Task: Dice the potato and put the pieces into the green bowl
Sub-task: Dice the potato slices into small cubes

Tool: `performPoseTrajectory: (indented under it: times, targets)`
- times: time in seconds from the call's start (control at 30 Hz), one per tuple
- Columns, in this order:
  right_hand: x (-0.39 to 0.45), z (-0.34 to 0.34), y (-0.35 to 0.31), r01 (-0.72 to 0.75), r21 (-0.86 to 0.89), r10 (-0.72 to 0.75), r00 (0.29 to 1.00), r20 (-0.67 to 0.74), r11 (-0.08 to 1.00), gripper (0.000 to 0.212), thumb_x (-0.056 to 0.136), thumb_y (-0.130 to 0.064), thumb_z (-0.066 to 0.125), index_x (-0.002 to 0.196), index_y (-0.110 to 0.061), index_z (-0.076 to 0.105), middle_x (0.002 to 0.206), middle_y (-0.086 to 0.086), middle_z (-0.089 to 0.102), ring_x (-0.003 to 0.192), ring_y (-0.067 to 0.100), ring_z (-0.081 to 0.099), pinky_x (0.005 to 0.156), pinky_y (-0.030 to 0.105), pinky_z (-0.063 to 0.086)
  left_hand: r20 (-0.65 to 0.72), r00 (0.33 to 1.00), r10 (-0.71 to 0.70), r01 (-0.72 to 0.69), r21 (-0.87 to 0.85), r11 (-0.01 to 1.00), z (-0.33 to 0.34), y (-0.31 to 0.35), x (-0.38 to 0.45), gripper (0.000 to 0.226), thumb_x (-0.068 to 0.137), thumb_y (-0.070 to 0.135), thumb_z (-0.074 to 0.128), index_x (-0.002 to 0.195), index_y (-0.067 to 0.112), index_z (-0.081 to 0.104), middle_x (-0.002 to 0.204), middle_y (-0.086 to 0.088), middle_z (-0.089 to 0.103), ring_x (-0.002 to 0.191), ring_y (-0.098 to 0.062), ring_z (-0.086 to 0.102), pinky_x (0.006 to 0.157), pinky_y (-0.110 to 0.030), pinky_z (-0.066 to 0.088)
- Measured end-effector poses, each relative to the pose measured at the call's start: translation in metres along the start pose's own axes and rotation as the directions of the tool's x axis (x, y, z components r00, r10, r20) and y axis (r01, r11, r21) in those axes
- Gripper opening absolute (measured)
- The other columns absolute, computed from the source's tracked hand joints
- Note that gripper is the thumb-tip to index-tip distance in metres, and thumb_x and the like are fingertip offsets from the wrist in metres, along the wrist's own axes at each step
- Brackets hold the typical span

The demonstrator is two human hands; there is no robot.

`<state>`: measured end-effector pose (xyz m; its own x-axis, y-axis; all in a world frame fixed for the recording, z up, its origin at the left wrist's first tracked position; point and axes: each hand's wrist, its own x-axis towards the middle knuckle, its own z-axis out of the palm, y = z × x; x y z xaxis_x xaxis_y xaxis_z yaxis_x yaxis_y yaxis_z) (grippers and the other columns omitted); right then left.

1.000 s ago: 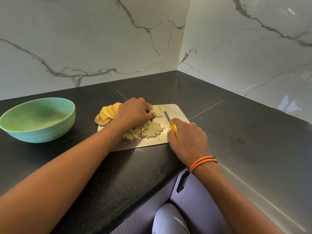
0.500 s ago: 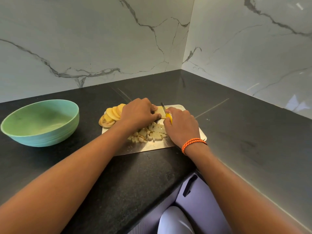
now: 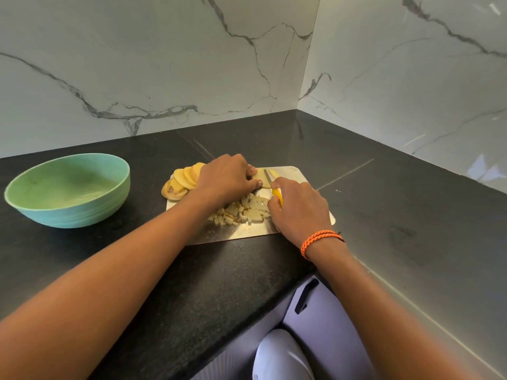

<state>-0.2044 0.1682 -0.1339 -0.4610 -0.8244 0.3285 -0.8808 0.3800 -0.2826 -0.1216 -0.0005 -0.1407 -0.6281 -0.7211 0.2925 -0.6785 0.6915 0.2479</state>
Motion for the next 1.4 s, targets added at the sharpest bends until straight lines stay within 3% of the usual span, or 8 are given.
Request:
performPoseTrajectory:
  times: [0.27,0.4,0.5,0.6,0.87,1.0,1.17,1.4]
  targets:
    - [-0.04,-0.017,0.009,-0.029,-0.034,0.03,0.999,0.019,0.999,0.038,0.101,-0.036,0.045,0.137,-0.03,0.055,0.106,0.008,0.066,0.093,0.029,0.063,0.074,0.037,0.048,0.001,1.0,-0.002,0.002,-0.006,1.0,0.0,0.001,-0.002,0.049,0.095,0.061,0.067,0.134,0.031,0.072,0.123,0.009,0.076,0.071,-0.006,0.055,0.056,-0.024,0.041]
    - [-0.044,-0.021,0.014,-0.054,0.039,0.053,0.998,0.018,0.998,0.039,0.101,-0.034,0.047,0.139,-0.032,0.056,0.101,0.005,0.063,0.091,0.025,0.061,0.078,0.039,0.052,0.006,1.0,-0.003,0.003,-0.007,1.0,0.0,0.002,-0.003,0.049,0.096,0.061,0.067,0.134,0.03,0.072,0.123,0.01,0.076,0.068,-0.006,0.055,0.054,-0.023,0.038]
    - [-0.037,-0.021,0.01,-0.05,0.065,0.05,0.999,-0.003,0.997,0.04,0.102,-0.033,0.047,0.142,-0.032,0.055,0.098,0.003,0.061,0.086,0.021,0.053,0.075,0.034,0.044,0.0,1.0,-0.013,0.013,-0.011,1.0,0.001,0.002,-0.002,0.048,0.094,0.061,0.068,0.13,0.029,0.074,0.122,0.01,0.076,0.068,-0.006,0.056,0.055,-0.024,0.041]
    - [-0.02,-0.013,0.004,-0.06,0.095,0.066,0.996,-0.057,0.994,0.042,0.102,-0.031,0.048,0.143,-0.031,0.056,0.103,0.008,0.067,0.095,0.027,0.059,0.073,0.034,0.039,-0.004,1.0,-0.028,0.028,-0.02,0.999,0.001,0.002,-0.002,0.047,0.093,0.063,0.069,0.125,0.029,0.077,0.119,0.012,0.077,0.066,-0.005,0.053,0.053,-0.023,0.039]
    - [0.021,0.009,-0.004,-0.036,0.1,0.041,0.998,-0.052,0.994,0.039,0.1,-0.029,0.05,0.136,-0.026,0.061,0.117,0.01,0.068,0.103,0.031,0.062,0.077,0.036,0.045,-0.014,1.0,-0.024,0.023,-0.012,1.0,0.002,-0.002,0.0,0.045,0.091,0.065,0.069,0.115,0.029,0.08,0.113,0.011,0.078,0.082,-0.012,0.066,0.066,-0.03,0.055]
    - [0.021,0.011,-0.003,-0.029,0.086,0.034,0.998,-0.057,0.996,0.039,0.101,-0.031,0.049,0.138,-0.027,0.06,0.116,0.009,0.068,0.102,0.03,0.062,0.074,0.034,0.037,-0.019,0.999,-0.031,0.031,-0.001,1.0,0.003,-0.003,0.001,0.045,0.091,0.065,0.069,0.116,0.029,0.08,0.11,0.01,0.078,0.074,-0.007,0.06,0.061,-0.028,0.052]
    - [0.02,0.008,-0.007,-0.022,0.059,0.023,0.999,-0.026,0.998,0.032,0.101,-0.031,0.05,0.129,-0.022,0.063,0.114,0.008,0.067,0.102,0.029,0.061,0.073,0.035,0.038,-0.018,0.999,-0.028,0.028,0.003,1.0,0.005,-0.004,0.002,0.047,0.09,0.066,0.069,0.116,0.028,0.079,0.108,0.01,0.079,0.077,-0.008,0.064,0.067,-0.032,0.059]
    - [-0.005,-0.003,-0.007,-0.025,0.036,0.024,1.0,0.017,0.999,0.031,0.099,-0.032,0.049,0.126,-0.023,0.061,0.109,0.011,0.063,0.1,0.032,0.06,0.08,0.041,0.047,-0.022,1.0,-0.013,0.014,0.027,1.0,0.004,-0.004,0.0,0.048,0.089,0.068,0.068,0.119,0.031,0.078,0.109,0.01,0.078,0.085,-0.014,0.067,0.067,-0.033,0.055]
